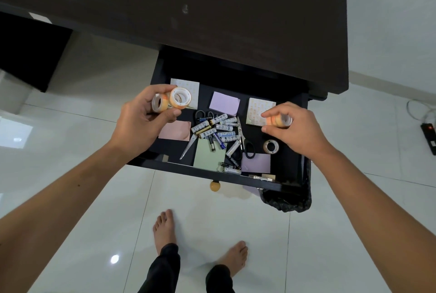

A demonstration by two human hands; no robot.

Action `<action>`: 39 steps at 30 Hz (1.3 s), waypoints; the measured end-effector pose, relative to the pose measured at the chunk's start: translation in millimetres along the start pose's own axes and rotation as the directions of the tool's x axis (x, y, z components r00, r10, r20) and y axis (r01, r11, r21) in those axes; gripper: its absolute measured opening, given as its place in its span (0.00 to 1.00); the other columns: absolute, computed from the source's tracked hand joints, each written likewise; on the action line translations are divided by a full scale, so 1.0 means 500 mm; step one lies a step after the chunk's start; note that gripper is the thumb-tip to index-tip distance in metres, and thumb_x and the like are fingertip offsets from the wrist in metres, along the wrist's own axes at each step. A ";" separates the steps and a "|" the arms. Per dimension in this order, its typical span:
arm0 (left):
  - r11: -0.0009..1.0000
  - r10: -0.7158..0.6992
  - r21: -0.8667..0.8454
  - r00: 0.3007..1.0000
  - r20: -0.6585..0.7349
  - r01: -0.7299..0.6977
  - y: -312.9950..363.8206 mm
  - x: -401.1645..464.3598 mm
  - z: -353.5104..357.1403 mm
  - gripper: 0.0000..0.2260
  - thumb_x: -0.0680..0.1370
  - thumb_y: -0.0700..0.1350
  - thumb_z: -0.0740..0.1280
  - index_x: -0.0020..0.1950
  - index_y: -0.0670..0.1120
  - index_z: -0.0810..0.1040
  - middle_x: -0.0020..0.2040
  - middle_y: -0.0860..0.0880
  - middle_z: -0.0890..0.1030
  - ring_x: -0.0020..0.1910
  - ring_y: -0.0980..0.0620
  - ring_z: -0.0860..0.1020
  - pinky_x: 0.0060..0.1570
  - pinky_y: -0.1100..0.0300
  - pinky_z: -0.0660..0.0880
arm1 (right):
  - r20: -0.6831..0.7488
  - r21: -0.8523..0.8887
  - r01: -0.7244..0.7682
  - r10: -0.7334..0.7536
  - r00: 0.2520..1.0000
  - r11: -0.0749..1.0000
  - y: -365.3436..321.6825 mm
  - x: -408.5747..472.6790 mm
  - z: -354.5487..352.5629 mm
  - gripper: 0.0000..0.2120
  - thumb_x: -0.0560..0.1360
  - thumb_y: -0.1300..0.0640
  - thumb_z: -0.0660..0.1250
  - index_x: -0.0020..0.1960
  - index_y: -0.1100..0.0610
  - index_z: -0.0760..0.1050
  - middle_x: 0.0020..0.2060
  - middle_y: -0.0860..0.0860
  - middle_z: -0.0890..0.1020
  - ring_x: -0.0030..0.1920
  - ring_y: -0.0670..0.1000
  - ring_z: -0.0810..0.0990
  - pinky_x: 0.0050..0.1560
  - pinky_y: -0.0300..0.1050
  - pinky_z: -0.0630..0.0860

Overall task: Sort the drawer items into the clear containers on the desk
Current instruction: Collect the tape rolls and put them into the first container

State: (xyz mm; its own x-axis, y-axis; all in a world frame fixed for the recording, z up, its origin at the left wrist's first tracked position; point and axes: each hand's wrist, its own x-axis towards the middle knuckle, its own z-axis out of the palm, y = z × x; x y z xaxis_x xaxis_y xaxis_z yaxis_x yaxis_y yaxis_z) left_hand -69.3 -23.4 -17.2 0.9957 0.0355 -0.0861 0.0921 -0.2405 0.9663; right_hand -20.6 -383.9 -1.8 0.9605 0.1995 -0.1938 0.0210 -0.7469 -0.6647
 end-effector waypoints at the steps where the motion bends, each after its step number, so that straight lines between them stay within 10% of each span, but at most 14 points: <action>1: 1.000 -0.002 0.003 1.000 0.000 0.002 0.000 0.000 0.000 0.20 0.79 0.39 0.75 0.70 0.50 0.78 0.56 0.51 0.87 0.51 0.48 0.88 0.59 0.44 0.84 | 0.045 -0.046 0.005 -0.003 0.999 0.999 0.003 0.002 -0.004 0.14 0.71 0.58 0.82 0.53 0.47 0.86 0.52 0.43 0.82 0.53 0.42 0.80 0.52 0.31 0.71; 12: 1.000 0.001 0.012 1.000 0.021 -0.002 0.002 -0.004 -0.003 0.21 0.79 0.40 0.75 0.70 0.50 0.78 0.57 0.51 0.87 0.52 0.48 0.87 0.59 0.44 0.84 | 0.570 -0.595 0.375 0.045 0.820 0.711 0.009 0.011 0.005 0.18 0.72 0.58 0.79 0.58 0.46 0.79 0.58 0.44 0.76 0.53 0.53 0.79 0.49 0.52 0.80; 39: 0.999 -0.041 -0.014 0.998 0.039 0.042 0.008 -0.010 -0.013 0.21 0.78 0.40 0.76 0.70 0.51 0.78 0.57 0.50 0.87 0.50 0.49 0.88 0.58 0.48 0.84 | 0.431 -0.256 0.198 -0.071 0.900 0.946 -0.013 -0.003 -0.026 0.13 0.74 0.54 0.77 0.58 0.42 0.86 0.52 0.41 0.79 0.54 0.45 0.80 0.58 0.50 0.80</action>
State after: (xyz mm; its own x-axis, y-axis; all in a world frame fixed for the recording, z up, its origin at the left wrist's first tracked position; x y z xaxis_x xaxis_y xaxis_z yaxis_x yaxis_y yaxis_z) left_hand -73.9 -18.5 -11.3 0.9908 0.0080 -0.1351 0.1334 -0.2254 0.9651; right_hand -18.7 -387.5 12.2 0.7430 0.5062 -0.4379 0.2810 -0.8297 -0.4823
